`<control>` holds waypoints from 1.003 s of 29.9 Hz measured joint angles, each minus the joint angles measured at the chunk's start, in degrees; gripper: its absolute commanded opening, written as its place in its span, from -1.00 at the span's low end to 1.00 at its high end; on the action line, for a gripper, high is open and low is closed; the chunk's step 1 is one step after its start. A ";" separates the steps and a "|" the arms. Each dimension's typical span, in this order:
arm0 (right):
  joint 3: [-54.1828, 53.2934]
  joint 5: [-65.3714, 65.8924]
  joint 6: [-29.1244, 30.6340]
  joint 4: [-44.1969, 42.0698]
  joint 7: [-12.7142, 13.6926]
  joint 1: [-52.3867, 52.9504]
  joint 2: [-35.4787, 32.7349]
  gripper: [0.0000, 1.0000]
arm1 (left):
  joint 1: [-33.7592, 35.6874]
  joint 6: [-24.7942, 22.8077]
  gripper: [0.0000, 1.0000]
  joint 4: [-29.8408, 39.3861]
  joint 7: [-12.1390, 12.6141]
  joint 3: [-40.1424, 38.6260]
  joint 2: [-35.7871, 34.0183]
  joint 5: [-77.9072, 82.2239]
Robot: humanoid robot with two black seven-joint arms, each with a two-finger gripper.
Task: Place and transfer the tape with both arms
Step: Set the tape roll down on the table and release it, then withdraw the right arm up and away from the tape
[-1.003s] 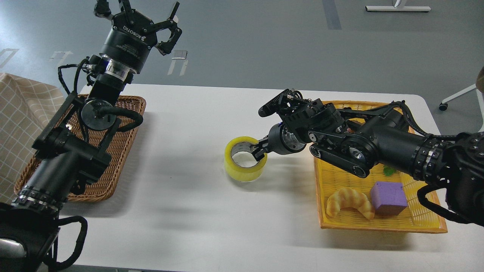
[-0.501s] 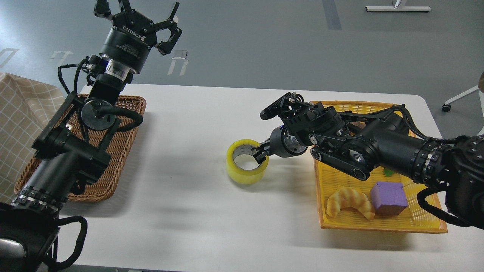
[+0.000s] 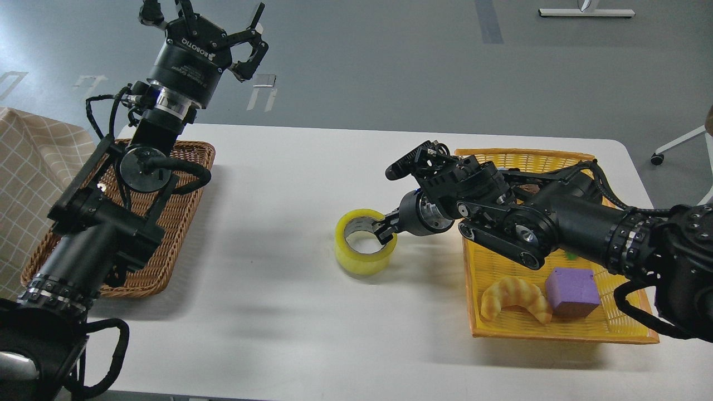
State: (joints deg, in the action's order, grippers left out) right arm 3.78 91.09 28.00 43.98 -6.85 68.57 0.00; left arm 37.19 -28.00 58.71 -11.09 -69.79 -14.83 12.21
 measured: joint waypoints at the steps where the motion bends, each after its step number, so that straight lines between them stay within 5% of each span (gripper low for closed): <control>1: 0.00 -0.07 0.00 0.02 0.00 0.00 0.00 0.33 | 0.00 0.00 0.96 0.00 0.00 0.00 -0.01 0.00; 6: -0.25 -0.56 0.00 0.06 0.00 -0.01 0.00 0.97 | -0.16 0.00 0.96 0.00 -0.06 0.00 -0.02 0.00; 21: -5.61 -2.33 0.00 7.15 -0.15 6.66 -0.62 1.00 | -0.11 0.00 0.96 0.00 0.05 0.19 0.10 0.00; 30: -13.30 -3.95 0.00 22.58 -0.08 8.74 -17.43 1.00 | -0.22 0.00 0.96 -0.01 0.11 0.34 -0.53 0.00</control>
State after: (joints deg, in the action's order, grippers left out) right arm -9.52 87.14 28.00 66.56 -6.94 77.31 -17.43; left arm 36.97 -28.00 58.71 -10.98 -69.44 -15.35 12.21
